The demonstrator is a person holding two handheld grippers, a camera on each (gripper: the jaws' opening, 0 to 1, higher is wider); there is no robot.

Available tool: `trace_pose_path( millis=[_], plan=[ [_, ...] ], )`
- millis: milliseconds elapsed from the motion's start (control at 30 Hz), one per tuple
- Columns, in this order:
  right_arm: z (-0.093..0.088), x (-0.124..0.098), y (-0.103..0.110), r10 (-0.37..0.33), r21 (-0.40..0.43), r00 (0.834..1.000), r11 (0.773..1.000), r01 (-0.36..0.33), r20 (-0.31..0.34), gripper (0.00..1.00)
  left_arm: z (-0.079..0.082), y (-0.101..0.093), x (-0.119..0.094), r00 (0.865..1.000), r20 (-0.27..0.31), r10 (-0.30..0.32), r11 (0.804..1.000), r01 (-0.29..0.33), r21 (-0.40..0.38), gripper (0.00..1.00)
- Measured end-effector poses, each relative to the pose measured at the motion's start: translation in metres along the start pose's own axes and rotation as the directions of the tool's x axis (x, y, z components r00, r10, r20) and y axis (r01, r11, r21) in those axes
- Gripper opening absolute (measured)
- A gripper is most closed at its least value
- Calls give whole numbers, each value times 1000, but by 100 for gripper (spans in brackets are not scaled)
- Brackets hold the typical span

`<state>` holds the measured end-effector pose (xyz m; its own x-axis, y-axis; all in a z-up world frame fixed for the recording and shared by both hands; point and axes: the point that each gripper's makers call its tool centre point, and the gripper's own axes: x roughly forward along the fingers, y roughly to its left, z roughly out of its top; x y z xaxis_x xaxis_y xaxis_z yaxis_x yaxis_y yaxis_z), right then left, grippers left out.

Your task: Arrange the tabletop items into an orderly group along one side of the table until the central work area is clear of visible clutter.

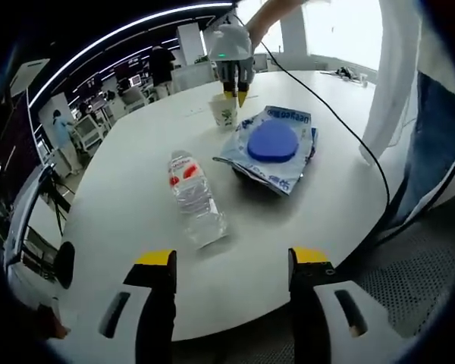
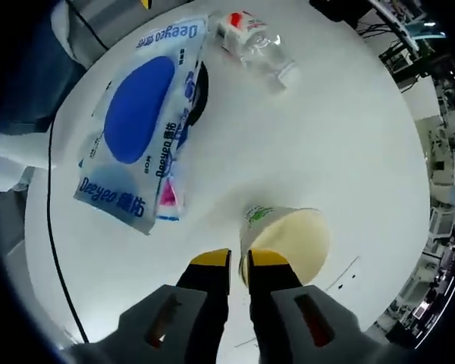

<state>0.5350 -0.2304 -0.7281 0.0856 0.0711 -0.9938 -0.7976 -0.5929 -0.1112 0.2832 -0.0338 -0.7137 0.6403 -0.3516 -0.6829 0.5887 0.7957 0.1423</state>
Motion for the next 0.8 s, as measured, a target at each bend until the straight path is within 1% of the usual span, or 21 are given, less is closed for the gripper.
trace_pose_path(
  millis=[67, 167, 233, 267, 333, 400, 467, 567, 600, 700, 800],
  plan=[
    [1, 0, 0, -6, 14, 1000, 1000, 6, 11, 9, 0, 0, 0, 1000, 0, 0, 1000, 0, 0, 60],
    [-2, 0, 0, -19, 8, 1000, 1000, 19, -3, 14, -1, 0, 0, 1000, -4, -1, 1000, 1, -2, 60],
    [-2, -2, -3, -40, 23, 999, 999, 40, 4, 17, -2, 0, 1, 1000, -11, -4, 1000, 3, -7, 60],
    [0, -3, -6, -69, 68, 997, 995, 68, 23, 18, -2, -1, 1, 1000, -13, -4, 1000, 4, -6, 60],
    [-1, -6, -8, -92, 127, 995, 988, 87, 35, 21, -2, 0, 1, 1000, -10, -2, 1000, 2, -5, 60],
    [-1, -8, -9, -120, 159, 991, 981, 110, 52, 25, -2, 0, 1, 1000, -11, -2, 1000, 2, -11, 60],
    [-2, -10, -6, -129, 175, 990, 978, 117, 59, 28, -3, 1, 1, 1000, -14, -1, 1000, 1, -13, 60],
    [0, -17, -3, -163, 211, 983, 967, 142, 83, 35, -3, 2, 1, 1000, -19, 2, 1000, -2, -20, 60],
    [4, -20, -4, -192, 227, 977, 959, 166, 97, 37, -3, 2, 1, 1000, -17, 4, 1000, -4, -20, 60],
    [9, -26, 1, -214, 220, 969, 958, 185, 119, 43, -4, 2, 1, 1000, -22, 3, 1000, -4, -21, 60],
    [12, -32, 1, -252, 225, 959, 949, 219, 128, 48, -5, 1, 2, 1000, -29, 2, 1000, -3, -16, 60]
  ],
)
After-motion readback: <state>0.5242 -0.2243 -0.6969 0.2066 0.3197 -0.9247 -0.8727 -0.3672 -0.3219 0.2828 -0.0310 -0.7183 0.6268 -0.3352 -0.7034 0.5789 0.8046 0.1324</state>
